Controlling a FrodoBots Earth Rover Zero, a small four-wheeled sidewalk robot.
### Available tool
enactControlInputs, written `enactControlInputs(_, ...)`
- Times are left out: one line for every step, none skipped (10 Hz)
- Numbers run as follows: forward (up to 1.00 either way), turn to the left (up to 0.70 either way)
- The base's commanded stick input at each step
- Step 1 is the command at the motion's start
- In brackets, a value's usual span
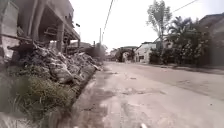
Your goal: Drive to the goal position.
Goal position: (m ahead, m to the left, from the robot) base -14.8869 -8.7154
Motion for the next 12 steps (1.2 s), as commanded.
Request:
enactControlInputs(0.04,0.00)
enactControlInputs(0.05,0.00)
enactControlInputs(0.04,0.00)
enactControlInputs(0.04,0.00)
enactControlInputs(0.04,0.00)
enactControlInputs(0.05,0.00)
enactControlInputs(0.05,0.00)
enactControlInputs(0.04,0.00)
enactControlInputs(0.04,0.00)
enactControlInputs(0.04,0.00)
enactControlInputs(0.05,0.00)
enactControlInputs(0.04,0.00)
